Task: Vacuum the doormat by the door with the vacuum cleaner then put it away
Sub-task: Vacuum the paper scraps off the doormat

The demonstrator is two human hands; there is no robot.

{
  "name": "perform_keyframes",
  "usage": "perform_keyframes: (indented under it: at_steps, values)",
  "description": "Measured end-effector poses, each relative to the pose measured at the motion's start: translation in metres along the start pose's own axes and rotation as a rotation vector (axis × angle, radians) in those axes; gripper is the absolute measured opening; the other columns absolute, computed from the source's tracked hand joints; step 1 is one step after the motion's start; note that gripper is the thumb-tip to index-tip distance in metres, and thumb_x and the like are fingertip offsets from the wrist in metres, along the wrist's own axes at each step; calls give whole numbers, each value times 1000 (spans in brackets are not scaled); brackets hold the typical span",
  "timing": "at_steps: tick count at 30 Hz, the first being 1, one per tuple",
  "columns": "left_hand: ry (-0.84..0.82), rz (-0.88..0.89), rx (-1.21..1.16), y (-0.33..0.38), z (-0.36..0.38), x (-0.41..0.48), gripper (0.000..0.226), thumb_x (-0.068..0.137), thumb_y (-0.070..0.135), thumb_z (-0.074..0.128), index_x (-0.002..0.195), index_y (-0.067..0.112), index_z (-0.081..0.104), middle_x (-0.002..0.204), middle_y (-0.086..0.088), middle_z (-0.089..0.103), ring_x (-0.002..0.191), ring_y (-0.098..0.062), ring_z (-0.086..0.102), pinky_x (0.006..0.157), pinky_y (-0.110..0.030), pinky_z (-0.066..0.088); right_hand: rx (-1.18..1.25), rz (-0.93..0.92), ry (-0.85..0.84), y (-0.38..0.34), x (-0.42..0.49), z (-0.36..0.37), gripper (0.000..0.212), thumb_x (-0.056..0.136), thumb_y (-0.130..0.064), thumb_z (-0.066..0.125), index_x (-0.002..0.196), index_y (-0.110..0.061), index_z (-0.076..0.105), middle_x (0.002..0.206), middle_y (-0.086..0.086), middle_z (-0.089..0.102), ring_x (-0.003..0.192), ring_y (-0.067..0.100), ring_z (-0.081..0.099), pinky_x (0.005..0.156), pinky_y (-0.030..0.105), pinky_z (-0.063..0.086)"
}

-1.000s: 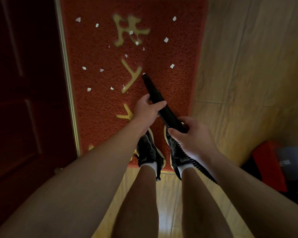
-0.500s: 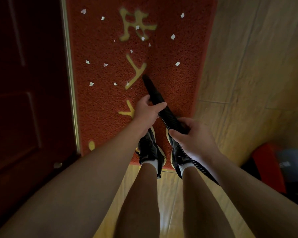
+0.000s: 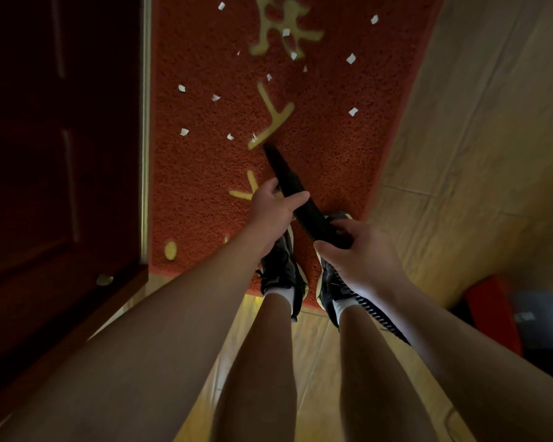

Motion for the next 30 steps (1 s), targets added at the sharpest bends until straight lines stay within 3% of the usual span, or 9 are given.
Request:
perform_keyframes:
  at_steps: [7, 9, 14, 17, 21, 30]
  values:
    - [-2, 4, -31, -9, -9, -2, 41, 89, 24, 76, 127, 14, 65, 129, -3, 66, 116, -25, 66, 101, -52, 56, -49, -30, -7, -4, -2, 6, 17, 84, -38, 72, 99, -30, 73, 71, -3, 69, 66, 15, 66, 65, 43, 57]
    - [2, 0, -38, -10, -10, -1, 39, 89, 24, 77, 126, 16, 65, 129, -2, 66, 117, -25, 65, 102, -51, 55, -54, -33, -1, -5, -2, 8, 18, 84, -39, 72, 99, -29, 73, 71, -3, 69, 67, 16, 66, 65, 44, 57]
    - [21, 16, -25, -1, -17, -5, 28, 76, 36, 78, 102, 35, 67, 125, 4, 67, 118, -24, 65, 105, -52, 52, -90, -49, 11, -9, 0, 12, 14, 84, -39, 71, 93, -28, 72, 67, -3, 68, 62, 14, 65, 61, 41, 56]
    - [13, 16, -34, 1, -22, -5, 34, 75, 36, 78, 107, 33, 67, 128, 2, 67, 119, -25, 65, 104, -51, 53, -83, -71, -13, -16, 1, 14, 8, 86, -35, 70, 90, -28, 71, 63, -2, 67, 57, 15, 64, 56, 38, 51]
    - [10, 9, -76, 2, -25, -2, 30, 91, 17, 75, 119, 19, 64, 129, -3, 64, 118, -26, 65, 103, -49, 55, -90, -82, -8, -21, 1, 16, 12, 86, -35, 69, 90, -24, 71, 64, -1, 68, 57, 17, 64, 55, 38, 49]
    - [5, 15, -81, 6, -29, 0, 43, 92, 18, 76, 133, 14, 62, 134, -3, 62, 119, -26, 64, 100, -45, 57, -103, -82, 15, -24, 4, 19, 12, 86, -36, 69, 88, -25, 71, 64, -1, 67, 56, 13, 61, 55, 37, 48]
Point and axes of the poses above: each hand's wrist, its own x-axis towards the middle knuckle, its own z-axis out of the palm, y = z × x, the point moved 5 cm from there along x, towards the middle knuckle
